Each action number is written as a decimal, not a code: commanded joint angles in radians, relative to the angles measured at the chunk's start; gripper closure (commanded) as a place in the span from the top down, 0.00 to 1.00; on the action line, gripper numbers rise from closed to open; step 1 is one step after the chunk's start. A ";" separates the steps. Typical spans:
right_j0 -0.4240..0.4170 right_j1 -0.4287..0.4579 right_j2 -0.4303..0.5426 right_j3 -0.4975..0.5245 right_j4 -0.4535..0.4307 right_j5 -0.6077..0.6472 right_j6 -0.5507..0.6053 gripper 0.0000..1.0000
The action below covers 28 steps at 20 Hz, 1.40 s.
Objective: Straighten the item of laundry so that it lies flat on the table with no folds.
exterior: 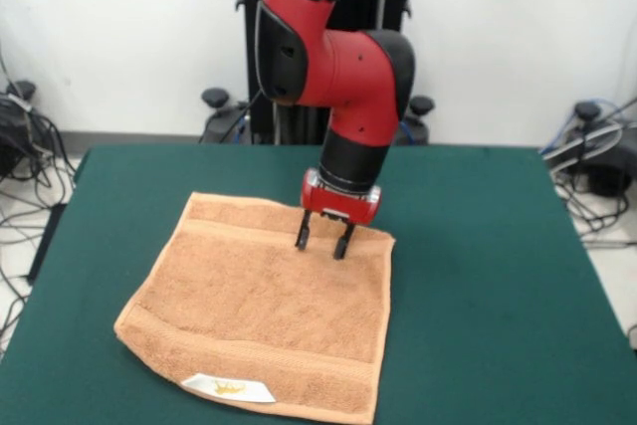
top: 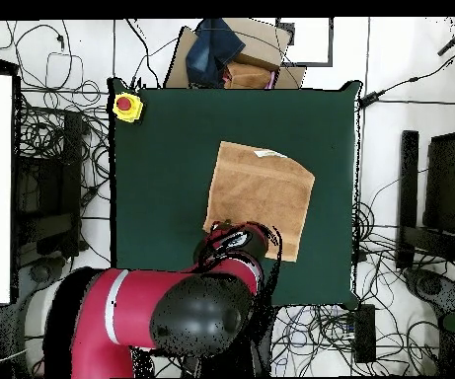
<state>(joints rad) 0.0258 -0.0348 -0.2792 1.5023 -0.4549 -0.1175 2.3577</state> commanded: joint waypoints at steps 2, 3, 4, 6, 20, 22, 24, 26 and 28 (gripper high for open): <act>-0.016 -0.053 0.167 -0.026 0.021 0.069 0.045 1.00; -0.026 -0.074 0.180 -0.002 0.010 0.084 0.036 1.00; -0.036 -0.090 0.192 0.018 0.000 0.094 0.029 1.00; -0.043 -0.110 0.203 0.047 -0.010 0.095 0.026 1.00; -0.066 -0.121 0.225 0.075 -0.031 0.113 0.003 1.00; -0.075 -0.160 0.236 0.129 -0.029 0.159 -0.004 1.00; -0.059 -0.176 0.224 0.157 -0.024 0.169 0.003 1.00; -0.044 -0.171 0.207 0.158 -0.024 0.157 0.010 1.00; -0.036 -0.176 0.201 0.167 -0.023 0.154 0.014 1.00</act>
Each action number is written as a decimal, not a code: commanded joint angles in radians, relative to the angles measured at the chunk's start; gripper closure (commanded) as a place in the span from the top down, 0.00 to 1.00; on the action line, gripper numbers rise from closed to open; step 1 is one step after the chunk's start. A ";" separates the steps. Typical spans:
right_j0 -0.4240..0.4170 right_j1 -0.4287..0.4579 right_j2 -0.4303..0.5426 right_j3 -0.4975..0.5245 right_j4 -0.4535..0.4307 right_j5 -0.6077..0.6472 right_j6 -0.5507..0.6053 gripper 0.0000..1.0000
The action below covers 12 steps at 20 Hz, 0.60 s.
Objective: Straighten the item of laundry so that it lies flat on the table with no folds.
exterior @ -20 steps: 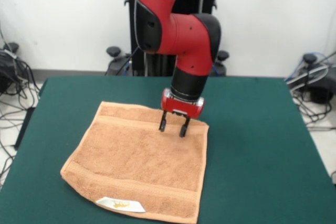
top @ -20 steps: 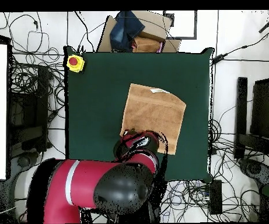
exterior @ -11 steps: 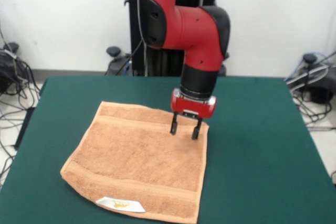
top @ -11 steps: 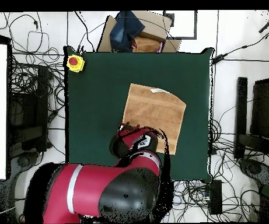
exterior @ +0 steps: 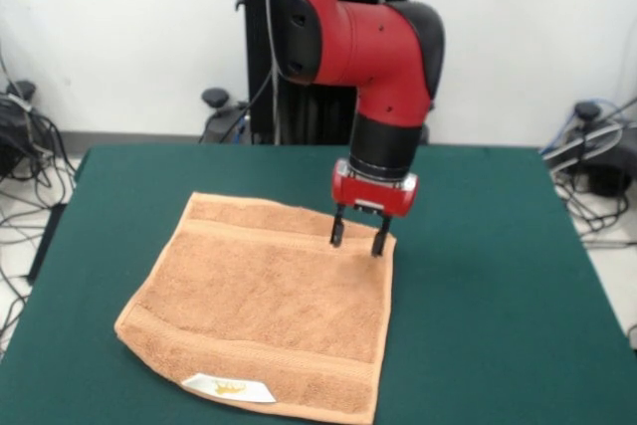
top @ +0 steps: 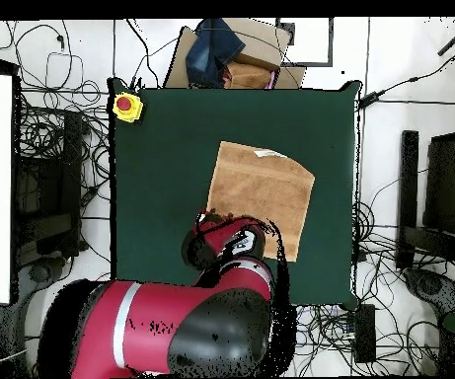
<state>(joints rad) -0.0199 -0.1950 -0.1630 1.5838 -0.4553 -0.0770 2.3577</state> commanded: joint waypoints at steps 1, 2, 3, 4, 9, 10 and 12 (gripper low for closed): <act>0.017 -0.020 0.081 0.091 -0.022 0.111 0.017 1.00; 0.021 -0.024 0.079 0.101 -0.024 0.104 0.020 1.00; 0.027 -0.031 0.077 0.117 -0.026 0.097 0.025 1.00; 0.031 -0.044 0.078 0.137 -0.028 0.094 0.027 1.00; 0.088 -0.049 0.038 0.189 -0.032 0.032 0.051 1.00; 0.099 -0.038 0.029 0.189 -0.031 0.016 0.055 1.00; 0.121 -0.010 0.013 0.180 -0.024 -0.015 0.065 1.00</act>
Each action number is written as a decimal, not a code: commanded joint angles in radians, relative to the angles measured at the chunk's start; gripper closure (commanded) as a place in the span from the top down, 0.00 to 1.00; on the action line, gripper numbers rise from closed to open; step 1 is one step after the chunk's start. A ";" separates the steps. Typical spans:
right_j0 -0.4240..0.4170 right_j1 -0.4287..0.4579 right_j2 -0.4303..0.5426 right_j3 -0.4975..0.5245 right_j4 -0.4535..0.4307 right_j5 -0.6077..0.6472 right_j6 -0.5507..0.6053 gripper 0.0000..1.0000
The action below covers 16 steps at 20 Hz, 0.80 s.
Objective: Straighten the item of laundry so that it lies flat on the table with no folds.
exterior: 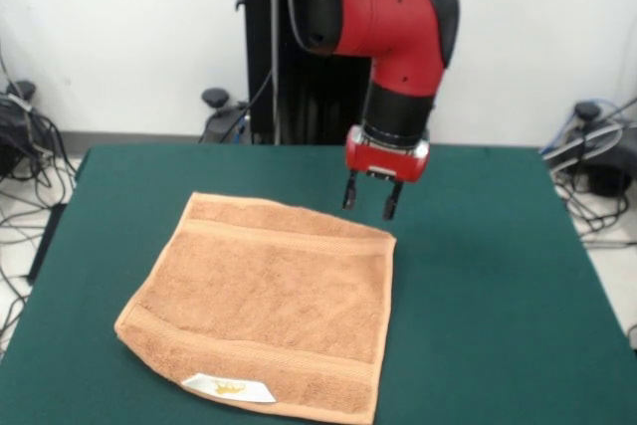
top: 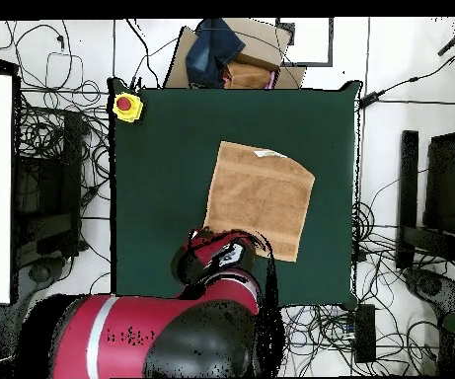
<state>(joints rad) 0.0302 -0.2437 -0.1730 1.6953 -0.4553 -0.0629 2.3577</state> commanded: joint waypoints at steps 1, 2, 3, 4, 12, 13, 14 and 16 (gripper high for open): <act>0.083 0.059 0.013 0.060 -0.016 -0.047 0.072 1.00; 0.096 0.080 0.004 0.045 -0.005 -0.058 0.079 1.00; 0.101 0.099 -0.004 0.026 0.004 -0.063 0.082 1.00; 0.109 0.122 -0.017 0.007 0.014 -0.072 0.086 1.00; 0.120 0.314 -0.122 -0.159 0.067 -0.169 0.082 1.00; 0.115 0.329 -0.135 -0.172 0.066 -0.184 0.075 1.00; 0.113 0.341 -0.150 -0.181 0.069 -0.194 0.070 1.00; 0.107 0.359 -0.172 -0.193 0.072 -0.212 0.065 1.00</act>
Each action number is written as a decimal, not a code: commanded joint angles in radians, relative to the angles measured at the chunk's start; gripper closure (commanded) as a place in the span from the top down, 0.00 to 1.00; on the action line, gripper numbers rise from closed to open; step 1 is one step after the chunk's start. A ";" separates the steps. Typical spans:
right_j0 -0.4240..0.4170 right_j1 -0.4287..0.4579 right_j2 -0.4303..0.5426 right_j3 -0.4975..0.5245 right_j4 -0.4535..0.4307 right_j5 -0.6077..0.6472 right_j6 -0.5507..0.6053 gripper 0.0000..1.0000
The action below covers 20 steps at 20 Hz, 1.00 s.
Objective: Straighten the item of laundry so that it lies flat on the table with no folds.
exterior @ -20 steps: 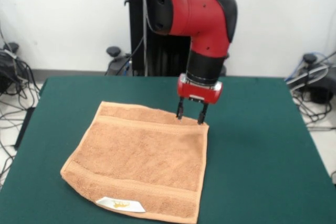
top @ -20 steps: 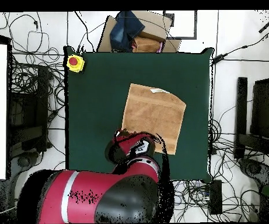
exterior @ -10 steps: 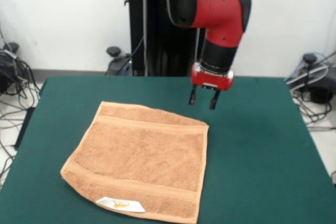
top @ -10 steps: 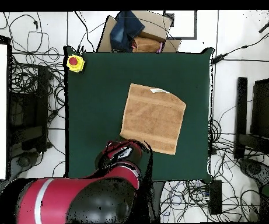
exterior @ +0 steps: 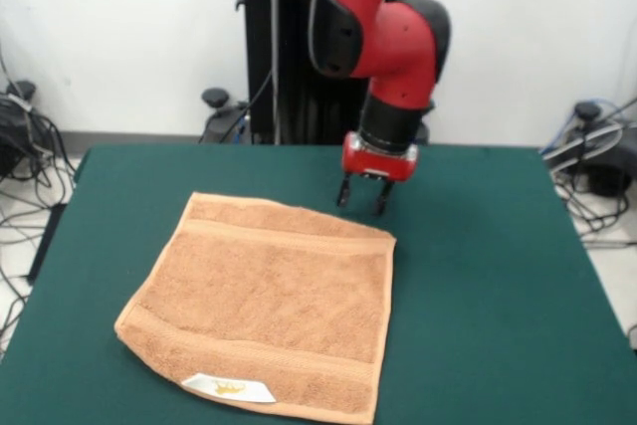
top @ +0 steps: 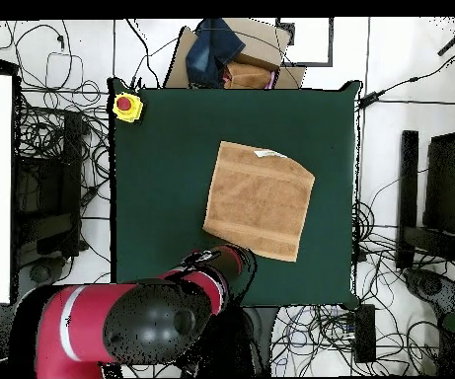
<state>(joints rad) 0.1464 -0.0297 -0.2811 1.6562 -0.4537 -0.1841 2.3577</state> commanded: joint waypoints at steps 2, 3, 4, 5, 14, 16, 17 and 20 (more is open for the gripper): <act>-0.020 0.141 -0.071 -0.150 0.061 -0.097 0.059 1.00; -0.023 0.135 -0.072 -0.145 0.061 -0.102 0.057 1.00; -0.027 0.121 -0.069 -0.137 0.059 -0.098 0.055 1.00; -0.031 0.108 -0.067 -0.129 0.058 -0.094 0.053 1.00; -0.080 -0.021 -0.016 -0.103 0.024 0.007 0.031 1.00; -0.088 0.004 -0.024 -0.138 0.029 0.001 0.023 1.00; -0.091 0.014 -0.034 -0.154 0.029 -0.001 0.018 1.00; -0.138 -0.008 -0.019 -0.161 -0.024 0.014 -0.013 1.00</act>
<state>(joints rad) 0.0611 -0.0394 -0.3306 1.6224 -0.4572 -0.2732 2.3577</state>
